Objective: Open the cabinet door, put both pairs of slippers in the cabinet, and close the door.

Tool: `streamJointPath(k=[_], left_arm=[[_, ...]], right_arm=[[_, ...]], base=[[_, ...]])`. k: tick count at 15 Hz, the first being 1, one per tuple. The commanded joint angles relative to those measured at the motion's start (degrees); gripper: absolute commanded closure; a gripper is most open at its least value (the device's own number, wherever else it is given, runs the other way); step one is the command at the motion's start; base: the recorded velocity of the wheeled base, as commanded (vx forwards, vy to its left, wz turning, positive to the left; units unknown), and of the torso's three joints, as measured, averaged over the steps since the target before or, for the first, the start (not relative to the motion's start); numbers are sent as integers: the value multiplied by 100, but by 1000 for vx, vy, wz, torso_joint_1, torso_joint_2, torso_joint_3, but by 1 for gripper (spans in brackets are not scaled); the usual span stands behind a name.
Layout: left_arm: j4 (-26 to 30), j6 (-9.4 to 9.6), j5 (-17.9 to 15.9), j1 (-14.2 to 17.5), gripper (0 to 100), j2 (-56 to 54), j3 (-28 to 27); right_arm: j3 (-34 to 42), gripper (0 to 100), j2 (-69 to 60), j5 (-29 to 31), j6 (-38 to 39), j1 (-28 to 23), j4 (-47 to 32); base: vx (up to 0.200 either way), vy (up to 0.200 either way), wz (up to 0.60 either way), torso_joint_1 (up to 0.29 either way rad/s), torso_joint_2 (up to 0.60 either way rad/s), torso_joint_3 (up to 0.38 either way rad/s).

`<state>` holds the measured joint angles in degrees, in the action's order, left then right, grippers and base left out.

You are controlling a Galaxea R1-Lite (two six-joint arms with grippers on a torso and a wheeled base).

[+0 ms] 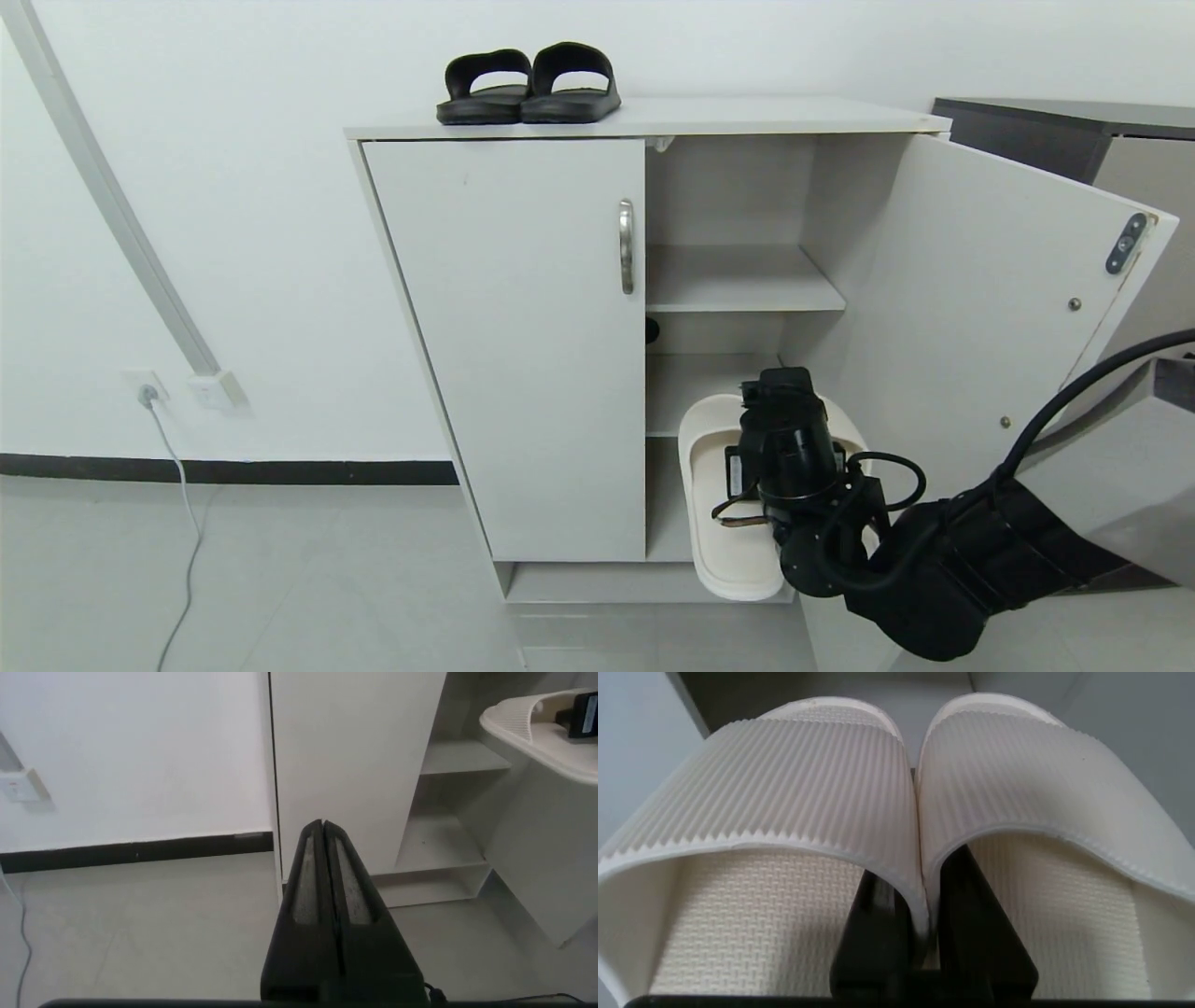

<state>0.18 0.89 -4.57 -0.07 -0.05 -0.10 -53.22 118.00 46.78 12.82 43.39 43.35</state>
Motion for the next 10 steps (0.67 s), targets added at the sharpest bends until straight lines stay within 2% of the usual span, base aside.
streamJointPath(k=[1, 10], left_arm=[[-1, -1, 0, -1, 100, 14, 1], [-1, -1, 0, -1, 100, 14, 1]], right_arm=[[40, 100, -23, -54, 1, -85, -2], [31, 100, -14, -54, -61, -296, -11]], base=[[0, 0, 0, 0, 0, 0], [0, 0, 0, 0, 0, 0]])
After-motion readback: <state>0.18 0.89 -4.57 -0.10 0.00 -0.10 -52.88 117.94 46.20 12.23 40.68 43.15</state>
